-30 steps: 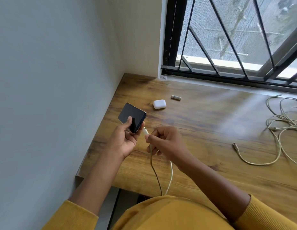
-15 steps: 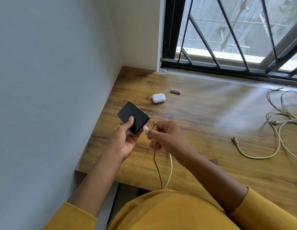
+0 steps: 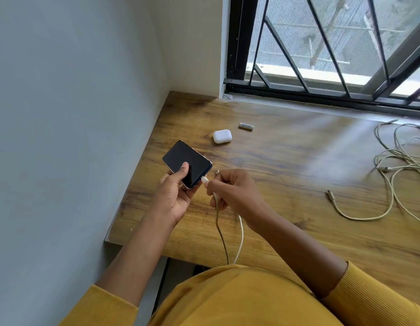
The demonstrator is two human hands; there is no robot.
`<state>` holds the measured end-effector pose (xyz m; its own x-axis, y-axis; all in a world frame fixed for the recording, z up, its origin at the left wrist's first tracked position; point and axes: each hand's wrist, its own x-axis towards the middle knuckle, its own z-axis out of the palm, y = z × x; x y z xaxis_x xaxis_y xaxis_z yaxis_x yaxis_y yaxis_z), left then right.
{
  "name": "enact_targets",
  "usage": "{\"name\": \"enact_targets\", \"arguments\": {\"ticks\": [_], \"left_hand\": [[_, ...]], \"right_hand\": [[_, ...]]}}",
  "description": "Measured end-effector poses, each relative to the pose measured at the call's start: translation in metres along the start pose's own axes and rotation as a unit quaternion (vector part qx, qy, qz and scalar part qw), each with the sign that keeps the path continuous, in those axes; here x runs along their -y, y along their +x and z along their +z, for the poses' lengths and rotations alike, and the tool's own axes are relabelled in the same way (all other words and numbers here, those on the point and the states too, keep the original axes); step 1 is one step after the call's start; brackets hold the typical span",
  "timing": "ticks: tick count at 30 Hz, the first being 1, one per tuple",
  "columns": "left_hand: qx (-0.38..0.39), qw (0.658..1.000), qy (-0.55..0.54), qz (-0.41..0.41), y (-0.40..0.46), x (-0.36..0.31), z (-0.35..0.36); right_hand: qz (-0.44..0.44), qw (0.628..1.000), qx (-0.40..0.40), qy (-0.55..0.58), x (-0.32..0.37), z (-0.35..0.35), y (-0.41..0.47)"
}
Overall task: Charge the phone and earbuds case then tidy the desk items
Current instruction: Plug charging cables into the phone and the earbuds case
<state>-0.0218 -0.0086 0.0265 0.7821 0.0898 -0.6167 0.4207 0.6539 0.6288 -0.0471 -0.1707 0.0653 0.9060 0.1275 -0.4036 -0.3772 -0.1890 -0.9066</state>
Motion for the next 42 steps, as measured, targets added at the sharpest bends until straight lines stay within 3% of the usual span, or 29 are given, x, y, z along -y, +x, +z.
{"name": "enact_targets", "arguments": {"ticks": [42], "left_hand": [[0.006, 0.995, 0.070, 0.073, 0.008, 0.001, -0.007]], "right_hand": [[0.005, 1.000, 0.009, 0.005, -0.010, 0.001, 0.008]]}}
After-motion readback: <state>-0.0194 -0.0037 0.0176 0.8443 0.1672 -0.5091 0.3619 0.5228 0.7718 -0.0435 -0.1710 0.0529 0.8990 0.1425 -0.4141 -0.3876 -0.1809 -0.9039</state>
